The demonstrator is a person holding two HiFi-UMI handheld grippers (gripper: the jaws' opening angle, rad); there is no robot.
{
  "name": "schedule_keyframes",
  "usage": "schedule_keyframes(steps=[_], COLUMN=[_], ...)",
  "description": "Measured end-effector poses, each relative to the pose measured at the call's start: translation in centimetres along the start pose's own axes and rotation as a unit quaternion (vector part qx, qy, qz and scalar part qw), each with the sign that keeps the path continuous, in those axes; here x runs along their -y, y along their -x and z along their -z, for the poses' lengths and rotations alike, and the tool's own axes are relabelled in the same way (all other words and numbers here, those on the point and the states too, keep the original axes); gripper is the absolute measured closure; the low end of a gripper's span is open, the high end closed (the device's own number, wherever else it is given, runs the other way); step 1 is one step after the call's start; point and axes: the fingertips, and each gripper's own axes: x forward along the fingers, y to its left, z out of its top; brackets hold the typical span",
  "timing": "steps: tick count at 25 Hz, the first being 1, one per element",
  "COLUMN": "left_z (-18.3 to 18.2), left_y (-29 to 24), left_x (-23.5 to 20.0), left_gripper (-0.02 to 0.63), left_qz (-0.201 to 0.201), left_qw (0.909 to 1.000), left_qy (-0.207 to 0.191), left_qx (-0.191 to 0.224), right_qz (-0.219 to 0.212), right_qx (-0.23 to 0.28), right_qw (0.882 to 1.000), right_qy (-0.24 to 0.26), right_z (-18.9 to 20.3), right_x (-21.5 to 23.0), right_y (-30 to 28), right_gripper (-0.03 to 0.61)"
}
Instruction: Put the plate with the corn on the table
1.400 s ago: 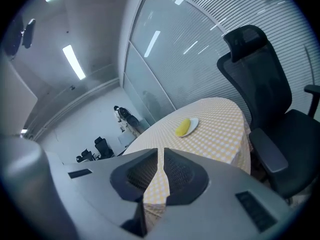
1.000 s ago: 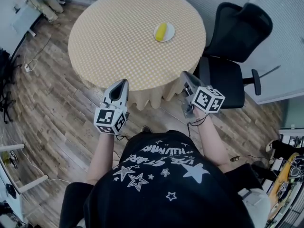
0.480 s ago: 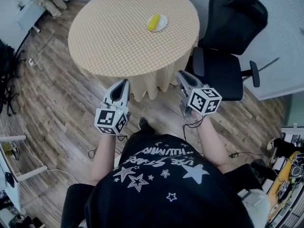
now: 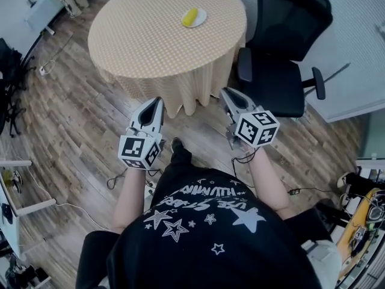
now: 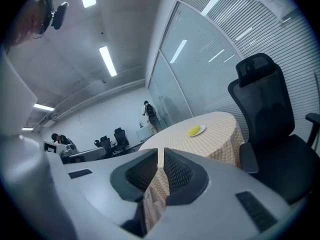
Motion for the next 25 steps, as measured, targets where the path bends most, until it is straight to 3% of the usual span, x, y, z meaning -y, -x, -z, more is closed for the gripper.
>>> schedule_keyframes(steps=[15,25], left_z=[1.2,1.5], left_y=[7.5,9.6], left_x=[7.0,6.8], left_gripper=[0.606,0.606], left_qz=[-0.038,-0.041], left_qw=[0.9993,0.9990], left_qy=[-0.006,-0.004], left_qx=[-0.005,-0.016], right_qz=[-0.041,-0.040], right_qx=[-0.039,-0.047], right_qw=[0.998,0.998], right_qy=[0.026,0.029], right_z=[4.3,5.2], right_x=[-2.7,-3.8], right_y=[7.1,7.1], right_gripper=[0.528,0.531])
